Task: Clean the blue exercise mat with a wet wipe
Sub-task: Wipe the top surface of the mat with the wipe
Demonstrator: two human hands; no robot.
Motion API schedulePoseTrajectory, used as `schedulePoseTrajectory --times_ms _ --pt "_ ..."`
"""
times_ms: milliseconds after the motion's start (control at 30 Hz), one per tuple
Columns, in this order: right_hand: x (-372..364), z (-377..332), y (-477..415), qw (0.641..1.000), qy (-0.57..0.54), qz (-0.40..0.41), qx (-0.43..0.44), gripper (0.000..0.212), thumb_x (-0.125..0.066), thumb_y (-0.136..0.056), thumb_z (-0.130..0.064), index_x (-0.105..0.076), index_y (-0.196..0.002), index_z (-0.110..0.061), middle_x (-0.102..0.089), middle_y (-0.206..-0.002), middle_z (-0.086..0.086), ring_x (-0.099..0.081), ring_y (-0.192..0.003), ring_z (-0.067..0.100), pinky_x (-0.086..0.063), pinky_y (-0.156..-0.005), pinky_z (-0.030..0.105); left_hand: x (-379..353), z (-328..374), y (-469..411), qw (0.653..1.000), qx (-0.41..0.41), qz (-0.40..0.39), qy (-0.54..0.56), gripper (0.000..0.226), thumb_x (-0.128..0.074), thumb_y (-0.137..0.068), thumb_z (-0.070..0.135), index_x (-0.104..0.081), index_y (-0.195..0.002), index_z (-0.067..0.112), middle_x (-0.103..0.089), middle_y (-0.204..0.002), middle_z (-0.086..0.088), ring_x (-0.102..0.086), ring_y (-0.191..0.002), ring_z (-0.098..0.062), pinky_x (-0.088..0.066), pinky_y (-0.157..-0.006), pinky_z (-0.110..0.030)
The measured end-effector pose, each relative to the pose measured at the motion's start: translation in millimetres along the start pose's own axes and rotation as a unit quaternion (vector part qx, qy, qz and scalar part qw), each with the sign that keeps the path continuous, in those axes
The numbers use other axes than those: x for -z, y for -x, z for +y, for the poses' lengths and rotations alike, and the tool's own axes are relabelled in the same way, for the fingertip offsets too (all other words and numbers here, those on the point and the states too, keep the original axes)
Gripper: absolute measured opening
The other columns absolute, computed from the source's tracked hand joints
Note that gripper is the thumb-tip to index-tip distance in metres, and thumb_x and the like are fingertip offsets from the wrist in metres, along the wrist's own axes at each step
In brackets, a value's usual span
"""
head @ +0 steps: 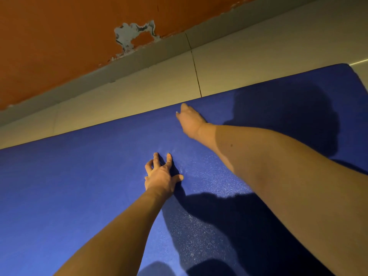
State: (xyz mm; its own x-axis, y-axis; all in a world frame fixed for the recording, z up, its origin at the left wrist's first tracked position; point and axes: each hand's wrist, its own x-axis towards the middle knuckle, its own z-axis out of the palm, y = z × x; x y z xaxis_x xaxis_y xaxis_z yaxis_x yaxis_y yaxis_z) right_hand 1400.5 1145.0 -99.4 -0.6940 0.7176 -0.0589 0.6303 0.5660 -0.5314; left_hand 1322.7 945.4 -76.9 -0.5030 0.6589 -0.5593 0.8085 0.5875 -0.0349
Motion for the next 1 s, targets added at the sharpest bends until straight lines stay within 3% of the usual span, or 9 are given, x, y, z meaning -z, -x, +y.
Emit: schedulePoseTrajectory --times_ms 67,200,267,367,500,633,733,833,1000 --pt "11.3 22.3 -1.9 1.0 0.023 0.018 -0.009 0.031 -0.044 -0.101 -0.004 -0.062 -0.125 -0.002 -0.049 -0.134 0.023 -0.051 -0.119 0.041 -0.044 -0.096 0.045 -0.3 0.4 -0.1 1.0 -0.002 0.0 0.004 0.086 -0.059 -0.092 0.057 -0.007 -0.158 0.041 0.013 -0.165 0.005 0.008 -0.149 -0.029 -0.039 -0.109 -0.06" --pt "30.7 75.2 -4.5 0.977 0.06 0.127 -0.162 0.026 -0.046 -0.095 0.011 -0.06 -0.115 0.001 -0.045 -0.127 0.019 -0.051 -0.11 0.032 -0.049 -0.082 0.034 -1.4 -1.1 0.8 1.0 0.0 0.001 -0.004 0.087 -0.059 -0.091 0.059 -0.006 -0.158 0.041 0.014 -0.165 0.005 0.008 -0.15 -0.029 -0.041 -0.107 -0.061" --pt "31.2 73.3 -8.8 0.972 0.06 0.128 -0.189 0.026 -0.046 -0.096 0.008 -0.061 -0.117 0.002 -0.045 -0.129 0.022 -0.05 -0.114 0.035 -0.046 -0.085 0.035 -2.5 -1.6 -0.5 1.0 -0.002 0.004 -0.003 0.087 -0.059 -0.091 0.06 -0.005 -0.157 0.042 0.014 -0.165 0.005 0.008 -0.149 -0.029 -0.042 -0.106 -0.06" --pt "16.9 49.6 -22.0 0.975 0.052 0.141 -0.163 0.029 -0.042 -0.099 -0.001 -0.062 -0.12 0.002 -0.049 -0.128 0.026 -0.048 -0.121 0.039 -0.042 -0.091 0.04 -2.1 -1.1 -0.6 1.0 -0.001 -0.001 -0.001 0.087 -0.059 -0.091 0.059 -0.006 -0.158 0.041 0.015 -0.165 0.004 0.009 -0.149 -0.029 -0.039 -0.108 -0.06" --pt "2.0 -18.6 -23.7 0.989 -0.009 0.059 -0.132 0.022 -0.045 -0.099 -0.005 -0.063 -0.109 -0.012 -0.054 -0.09 0.012 -0.052 -0.116 0.027 -0.039 -0.084 0.03 -1.6 0.1 -2.0 1.0 -0.004 -0.003 0.0 0.087 -0.06 -0.092 0.056 -0.006 -0.158 0.04 0.016 -0.165 0.002 0.009 -0.149 -0.03 -0.034 -0.112 -0.061" --pt "-35.1 -64.4 -8.1 0.999 -0.016 -0.019 -0.038 0.031 -0.047 -0.103 -0.01 -0.057 -0.132 -0.012 -0.052 -0.118 0.009 -0.049 -0.12 0.024 -0.041 -0.088 0.028 -1.2 0.8 -2.6 1.0 0.001 -0.006 0.006 0.087 -0.061 -0.092 0.056 -0.005 -0.157 0.042 0.017 -0.165 0.002 0.009 -0.149 -0.029 -0.033 -0.111 -0.06" --pt "-35.1 -50.4 -7.1 1.0 -0.005 -0.006 0.022 0.034 -0.044 -0.103 -0.006 -0.058 -0.134 -0.005 -0.044 -0.141 0.019 -0.047 -0.126 0.036 -0.042 -0.1 0.043 0.0 0.8 -2.1 1.0 0.002 -0.009 0.003 0.087 -0.061 -0.092 0.056 -0.005 -0.157 0.042 0.017 -0.165 0.002 0.009 -0.149 -0.029 -0.033 -0.111 -0.06" --pt "-0.8 0.6 -7.9 0.997 0.026 0.05 -0.047 0.032 -0.04 -0.102 -0.007 -0.063 -0.125 -0.003 -0.049 -0.136 0.023 -0.048 -0.122 0.041 -0.043 -0.096 0.047 0.7 1.4 -1.5 1.0 0.001 -0.011 -0.002 0.088 -0.06 -0.092 0.057 -0.003 -0.158 0.041 0.017 -0.165 0.002 0.008 -0.149 -0.03 -0.033 -0.113 -0.059" --pt "25.6 53.3 0.8 0.975 0.015 0.106 -0.194 0.019 -0.04 -0.105 -0.012 -0.05 -0.12 -0.006 -0.057 -0.129 0.017 -0.057 -0.105 0.039 -0.046 -0.076 0.045 1.4 2.0 -0.2 1.0 -0.003 -0.01 -0.013 0.089 -0.059 -0.093 0.057 -0.001 -0.158 0.04 0.017 -0.165 0.001 0.008 -0.15 -0.03 -0.034 -0.113 -0.057"
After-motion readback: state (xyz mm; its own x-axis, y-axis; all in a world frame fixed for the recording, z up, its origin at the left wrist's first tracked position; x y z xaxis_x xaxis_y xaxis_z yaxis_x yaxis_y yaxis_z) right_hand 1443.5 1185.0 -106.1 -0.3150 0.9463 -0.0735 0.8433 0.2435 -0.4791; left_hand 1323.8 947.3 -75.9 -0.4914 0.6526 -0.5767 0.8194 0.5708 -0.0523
